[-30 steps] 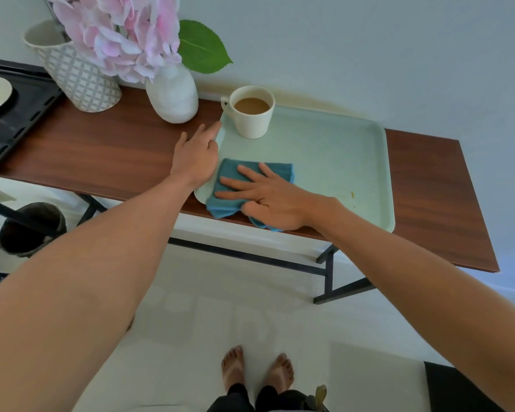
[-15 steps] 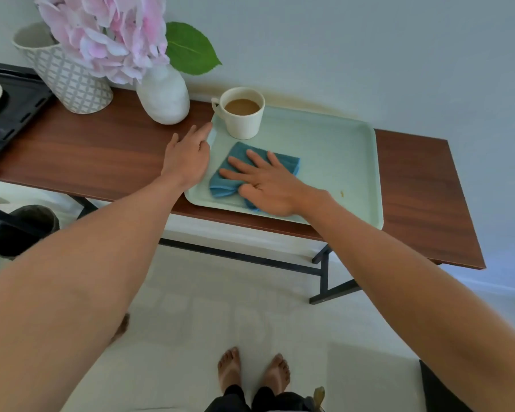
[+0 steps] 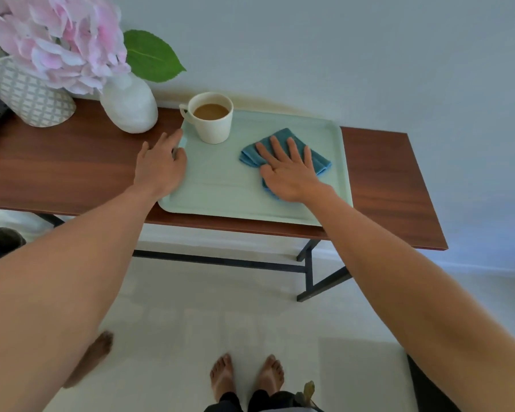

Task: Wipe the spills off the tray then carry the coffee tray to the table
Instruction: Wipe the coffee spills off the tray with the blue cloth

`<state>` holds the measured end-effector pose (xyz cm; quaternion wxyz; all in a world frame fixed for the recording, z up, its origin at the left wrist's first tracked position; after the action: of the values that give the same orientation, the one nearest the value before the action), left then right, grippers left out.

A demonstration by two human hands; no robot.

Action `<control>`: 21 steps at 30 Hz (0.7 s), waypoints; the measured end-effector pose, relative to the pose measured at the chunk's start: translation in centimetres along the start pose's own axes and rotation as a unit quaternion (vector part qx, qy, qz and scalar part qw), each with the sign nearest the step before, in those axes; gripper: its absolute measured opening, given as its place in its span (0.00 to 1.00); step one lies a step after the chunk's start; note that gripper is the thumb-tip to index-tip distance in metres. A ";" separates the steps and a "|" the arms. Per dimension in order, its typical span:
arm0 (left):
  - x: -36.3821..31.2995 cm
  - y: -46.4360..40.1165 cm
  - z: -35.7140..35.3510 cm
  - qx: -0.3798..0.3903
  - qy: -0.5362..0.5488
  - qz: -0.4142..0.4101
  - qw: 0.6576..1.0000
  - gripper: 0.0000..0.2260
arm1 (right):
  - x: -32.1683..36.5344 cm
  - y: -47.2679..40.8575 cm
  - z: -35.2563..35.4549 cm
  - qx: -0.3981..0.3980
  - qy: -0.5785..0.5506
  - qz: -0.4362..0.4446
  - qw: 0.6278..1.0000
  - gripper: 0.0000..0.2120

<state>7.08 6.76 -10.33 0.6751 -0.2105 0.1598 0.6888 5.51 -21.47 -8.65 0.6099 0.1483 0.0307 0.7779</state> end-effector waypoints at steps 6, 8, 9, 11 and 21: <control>-0.1 -0.2 -0.1 -0.005 -0.004 -0.007 1.000 0.24 | 2.2 5.0 -2.0 0.034 -0.024 0.103 0.994 0.29; -0.1 -0.2 -0.1 -0.007 -0.001 -0.010 1.000 0.24 | 0.5 6.5 -2.6 0.021 -0.033 0.036 0.999 0.30; -0.1 -0.2 -0.1 -0.007 -0.002 -0.011 1.000 0.24 | -0.5 6.5 -2.5 0.014 -0.037 -0.011 0.999 0.30; -0.1 -0.2 0.0 -0.005 -0.004 -0.012 1.000 0.24 | -1.6 5.5 -1.8 0.003 -0.047 -0.097 0.994 0.30; 0.0 -0.3 0.0 -0.003 -0.007 -0.010 1.000 0.24 | 0.3 8.7 -0.9 0.092 -0.050 0.140 0.984 0.26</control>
<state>7.36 6.77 -10.26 0.6821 -0.2092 0.1515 0.6841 -2.96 -23.24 -7.43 0.4789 0.2454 0.0510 0.8413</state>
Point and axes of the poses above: each hand's wrist, its own y-axis away from the middle knuckle, its own z-axis out of the back of the hand, x = y × z, the point moved 2 cm from there along -y, towards the middle knuckle
